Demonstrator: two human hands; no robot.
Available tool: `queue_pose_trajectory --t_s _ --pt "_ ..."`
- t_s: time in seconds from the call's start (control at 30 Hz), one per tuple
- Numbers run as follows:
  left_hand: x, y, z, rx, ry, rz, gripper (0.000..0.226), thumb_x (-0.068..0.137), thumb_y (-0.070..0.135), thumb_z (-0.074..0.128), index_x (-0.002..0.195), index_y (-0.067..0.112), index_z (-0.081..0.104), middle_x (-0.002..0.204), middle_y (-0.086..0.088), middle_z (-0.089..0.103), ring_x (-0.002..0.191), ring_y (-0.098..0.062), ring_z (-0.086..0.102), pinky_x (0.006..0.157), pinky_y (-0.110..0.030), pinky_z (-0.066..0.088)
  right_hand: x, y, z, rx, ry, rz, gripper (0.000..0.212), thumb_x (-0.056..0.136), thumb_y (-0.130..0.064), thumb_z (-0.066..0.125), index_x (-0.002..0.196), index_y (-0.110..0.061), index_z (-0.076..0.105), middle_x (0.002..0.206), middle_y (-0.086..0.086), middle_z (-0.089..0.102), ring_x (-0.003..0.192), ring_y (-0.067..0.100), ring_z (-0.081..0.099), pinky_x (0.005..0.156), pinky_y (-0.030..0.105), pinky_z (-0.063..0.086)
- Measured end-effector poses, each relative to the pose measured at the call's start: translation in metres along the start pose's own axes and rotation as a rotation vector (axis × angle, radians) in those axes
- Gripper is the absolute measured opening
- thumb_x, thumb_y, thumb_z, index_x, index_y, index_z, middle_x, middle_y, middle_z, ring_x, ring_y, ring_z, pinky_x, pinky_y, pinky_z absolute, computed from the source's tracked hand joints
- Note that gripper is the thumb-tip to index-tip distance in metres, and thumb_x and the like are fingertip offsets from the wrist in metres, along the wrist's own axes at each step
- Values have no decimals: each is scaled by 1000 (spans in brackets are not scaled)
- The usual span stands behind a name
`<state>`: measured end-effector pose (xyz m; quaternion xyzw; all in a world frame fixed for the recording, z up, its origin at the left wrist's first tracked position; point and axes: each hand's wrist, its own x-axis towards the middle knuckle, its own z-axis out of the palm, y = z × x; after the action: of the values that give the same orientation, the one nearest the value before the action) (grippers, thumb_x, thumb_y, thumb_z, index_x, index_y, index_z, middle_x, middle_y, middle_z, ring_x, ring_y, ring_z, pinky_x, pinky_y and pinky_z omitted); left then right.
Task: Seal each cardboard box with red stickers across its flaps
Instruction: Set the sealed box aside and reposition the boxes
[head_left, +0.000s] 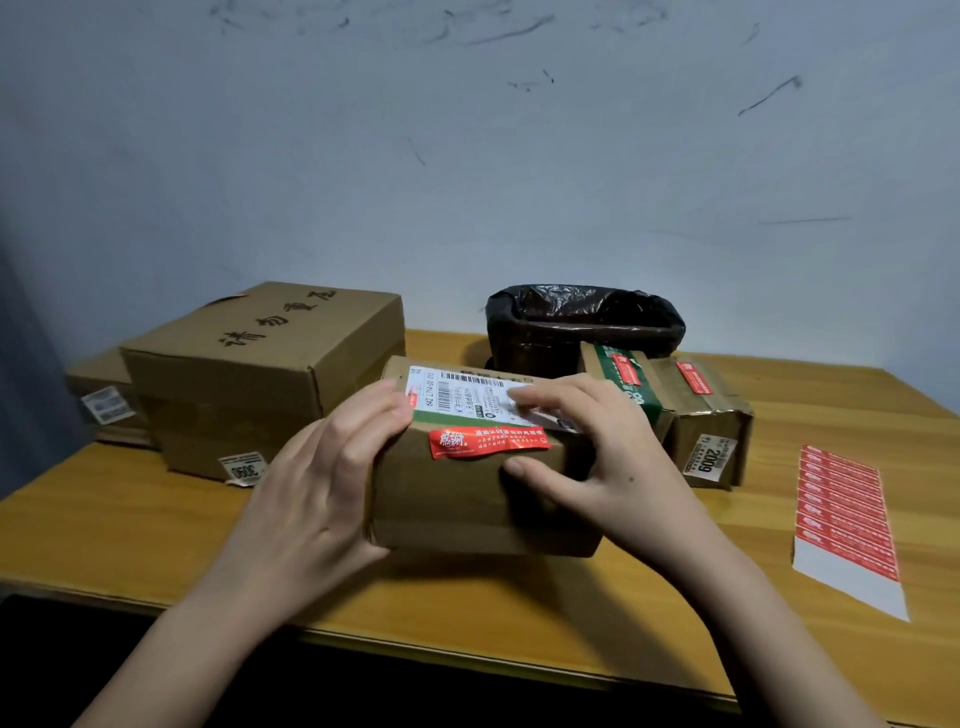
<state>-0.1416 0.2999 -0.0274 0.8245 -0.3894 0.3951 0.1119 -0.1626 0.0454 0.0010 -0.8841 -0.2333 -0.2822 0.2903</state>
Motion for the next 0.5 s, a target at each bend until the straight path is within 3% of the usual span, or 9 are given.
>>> queue_pose_trajectory --t_s 0.2,0.37,0.5 --pt "-5 -20 8 52 6 14 96 60 36 82 133 7 27 136 -20 35 137 -28 34 111 -39 31 14 8 17 60 30 -23 40 80 -55 59 111 -31 65 115 -16 57 111 7 50 94 44 41" --pt "-3 -33 18 67 28 12 98 68 35 77 141 12 16 137 -18 30 136 -31 35 107 -46 36 22 18 19 87 61 -37 35 81 -49 60 107 -27 68 112 -16 59 111 10 53 93 45 43" --pt "5 -38 26 80 54 36 94 68 30 78 139 10 20 135 -17 30 137 -31 33 110 -43 33 28 24 14 28 67 -69 34 82 -47 60 106 -23 69 110 -13 59 106 12 55 90 38 44"
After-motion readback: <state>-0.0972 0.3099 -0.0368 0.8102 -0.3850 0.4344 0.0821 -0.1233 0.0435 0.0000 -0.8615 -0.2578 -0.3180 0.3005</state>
